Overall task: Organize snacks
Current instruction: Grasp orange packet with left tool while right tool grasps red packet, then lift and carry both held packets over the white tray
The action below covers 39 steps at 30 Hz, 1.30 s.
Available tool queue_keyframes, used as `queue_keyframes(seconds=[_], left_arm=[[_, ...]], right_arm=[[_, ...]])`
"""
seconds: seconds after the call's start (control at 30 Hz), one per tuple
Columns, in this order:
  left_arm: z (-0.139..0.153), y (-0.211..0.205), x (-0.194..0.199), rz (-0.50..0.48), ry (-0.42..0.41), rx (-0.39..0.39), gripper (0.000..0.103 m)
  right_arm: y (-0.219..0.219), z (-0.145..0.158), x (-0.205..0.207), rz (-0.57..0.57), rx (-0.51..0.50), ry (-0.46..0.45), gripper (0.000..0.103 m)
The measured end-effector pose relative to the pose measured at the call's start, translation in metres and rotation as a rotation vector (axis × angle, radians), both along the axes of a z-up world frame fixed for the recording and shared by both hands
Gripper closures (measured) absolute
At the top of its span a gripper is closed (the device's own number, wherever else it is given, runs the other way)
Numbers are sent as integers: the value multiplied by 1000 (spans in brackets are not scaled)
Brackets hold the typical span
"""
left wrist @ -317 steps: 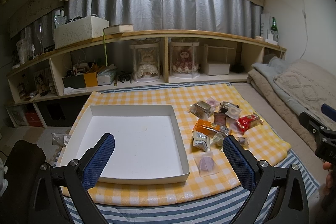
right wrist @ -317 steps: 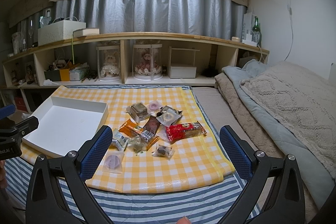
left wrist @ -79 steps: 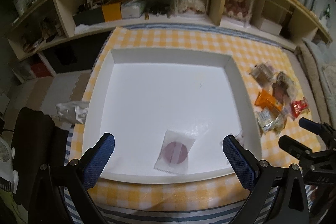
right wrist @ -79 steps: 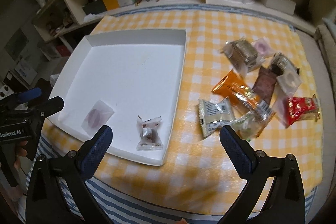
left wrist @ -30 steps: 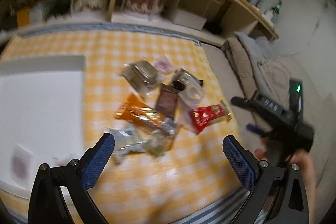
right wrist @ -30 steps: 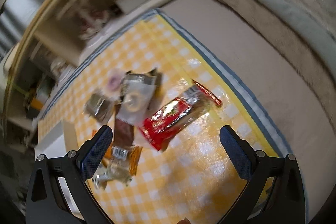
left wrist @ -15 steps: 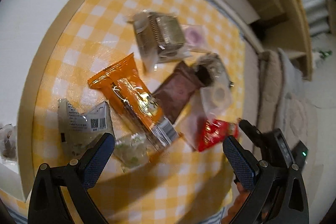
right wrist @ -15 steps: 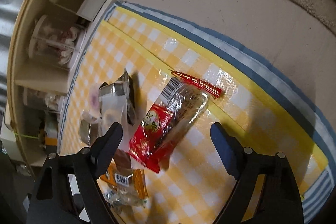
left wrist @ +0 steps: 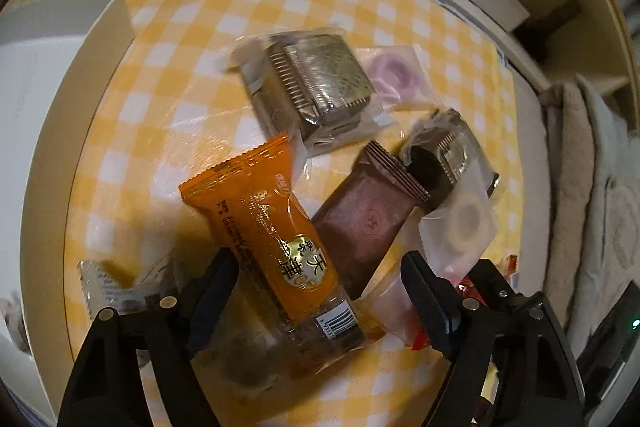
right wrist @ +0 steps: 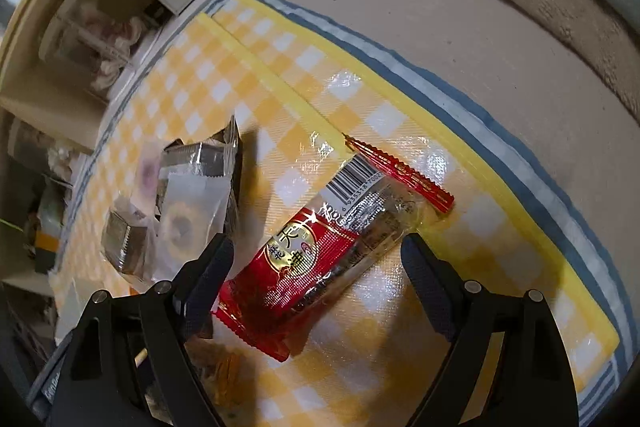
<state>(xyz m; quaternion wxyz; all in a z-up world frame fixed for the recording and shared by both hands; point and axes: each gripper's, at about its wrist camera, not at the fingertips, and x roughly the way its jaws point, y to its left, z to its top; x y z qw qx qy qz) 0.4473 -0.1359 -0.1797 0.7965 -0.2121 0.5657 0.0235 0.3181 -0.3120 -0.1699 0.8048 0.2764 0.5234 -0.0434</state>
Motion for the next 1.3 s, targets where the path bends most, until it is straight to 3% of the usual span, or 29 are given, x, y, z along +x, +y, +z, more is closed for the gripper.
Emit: queue_keyframes(seconds=[0.17, 0.27, 0.33, 0.53, 0.97, 1.3], left_arm=[[-5, -7, -2, -75, 6, 76, 40], [-10, -12, -4, -93, 21, 116, 49], [-10, -16, -6, -121, 21, 147, 50], [-3, -17, -17, -157, 15, 132, 66], [65, -13, -59, -239, -201, 165, 70], [127, 25, -110, -268, -351, 183, 70]], right_arm=[[2, 0, 0, 66, -33, 13, 21], [1, 1, 0, 84, -34, 23, 32], [2, 2, -1, 120, -49, 35, 44], [-3, 10, -8, 191, -54, 49, 67], [-10, 78, -40, 249, -71, -168, 69], [14, 121, -66, 292, -85, -321, 69]])
